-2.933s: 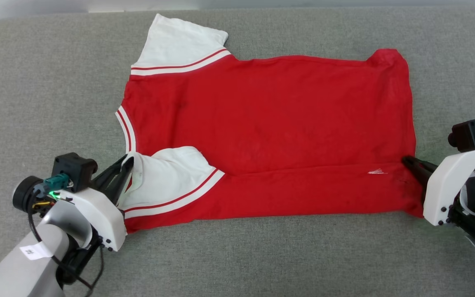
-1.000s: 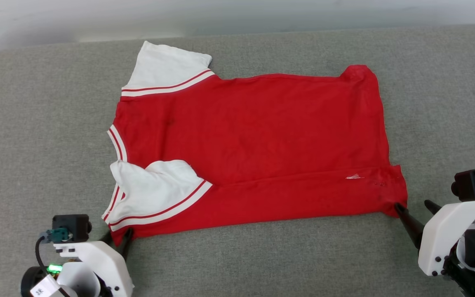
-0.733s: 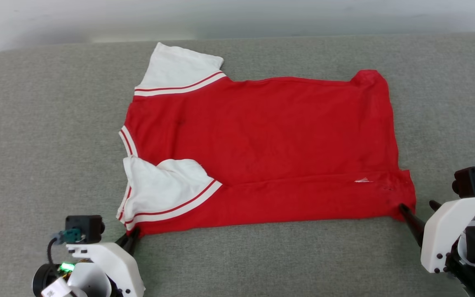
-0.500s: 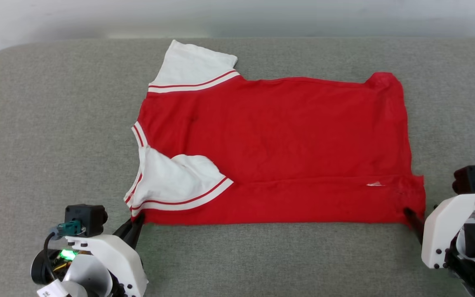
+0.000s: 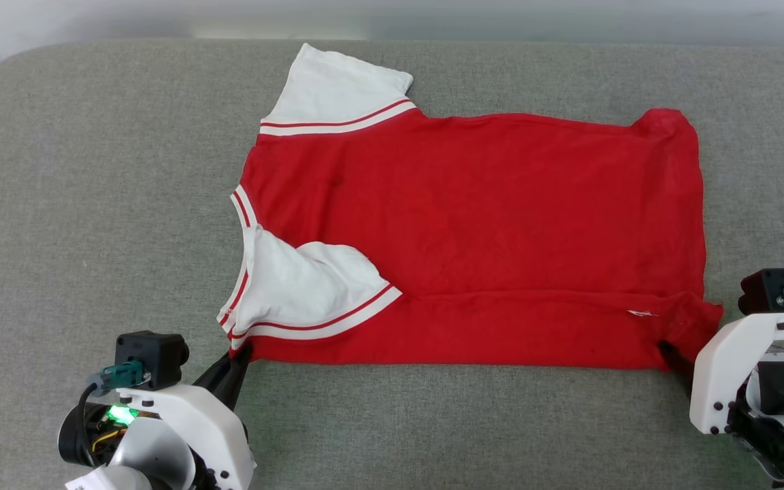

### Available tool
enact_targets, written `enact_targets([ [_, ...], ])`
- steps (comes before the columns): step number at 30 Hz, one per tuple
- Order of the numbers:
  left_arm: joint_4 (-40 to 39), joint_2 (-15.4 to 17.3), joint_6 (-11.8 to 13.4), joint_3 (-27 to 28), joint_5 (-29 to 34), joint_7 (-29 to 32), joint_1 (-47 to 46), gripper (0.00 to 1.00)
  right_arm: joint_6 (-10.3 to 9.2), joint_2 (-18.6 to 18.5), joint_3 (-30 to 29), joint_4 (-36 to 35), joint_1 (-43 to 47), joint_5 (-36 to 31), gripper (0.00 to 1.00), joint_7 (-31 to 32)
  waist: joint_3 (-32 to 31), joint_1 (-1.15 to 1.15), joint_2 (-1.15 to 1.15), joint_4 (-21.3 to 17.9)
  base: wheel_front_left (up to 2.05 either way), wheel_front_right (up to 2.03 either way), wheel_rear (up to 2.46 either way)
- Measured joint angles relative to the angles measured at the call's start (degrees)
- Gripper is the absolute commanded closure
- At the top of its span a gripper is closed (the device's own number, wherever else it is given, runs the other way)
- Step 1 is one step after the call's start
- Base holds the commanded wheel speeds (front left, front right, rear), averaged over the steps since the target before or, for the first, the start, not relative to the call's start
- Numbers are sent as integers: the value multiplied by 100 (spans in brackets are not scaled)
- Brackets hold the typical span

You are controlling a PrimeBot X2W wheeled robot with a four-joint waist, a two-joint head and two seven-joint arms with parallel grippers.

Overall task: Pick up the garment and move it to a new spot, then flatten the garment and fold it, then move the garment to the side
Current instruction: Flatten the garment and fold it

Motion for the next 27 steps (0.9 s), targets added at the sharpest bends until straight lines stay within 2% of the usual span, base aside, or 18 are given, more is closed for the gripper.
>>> enact_targets([
  [1, 12, 11, 0, -7, 0, 20, 0, 100, 0, -13, 7, 43, -15, 0, 42, -22, 6, 0, 0, 1, 0, 0, 0],
  [3, 48, 34, -1, -23, 1, 43, 1, 100, 1, -35, 23, 118, -46, 1, 100, -66, 1, 0, 0, -2, 0, 0, 0],
  [13, 197, 159, -13, -64, -66, 131, 183, 100, 5, -250, 68, 152, -9, 100, 100, -176, -269, 0, 0, -68, 0, 0, 0],
  [23, 8, 450, -9, -216, -210, 345, 779, 100, 7, -605, -87, -495, 661, 350, 100, 222, -661, 0, 0, -196, 0, 0, 0],
  [27, -144, 545, -12, -346, -300, 430, 1117, 100, 7, -693, -278, -973, 1250, 465, 100, 591, -774, 0, 0, -258, 0, 0, 0],
])
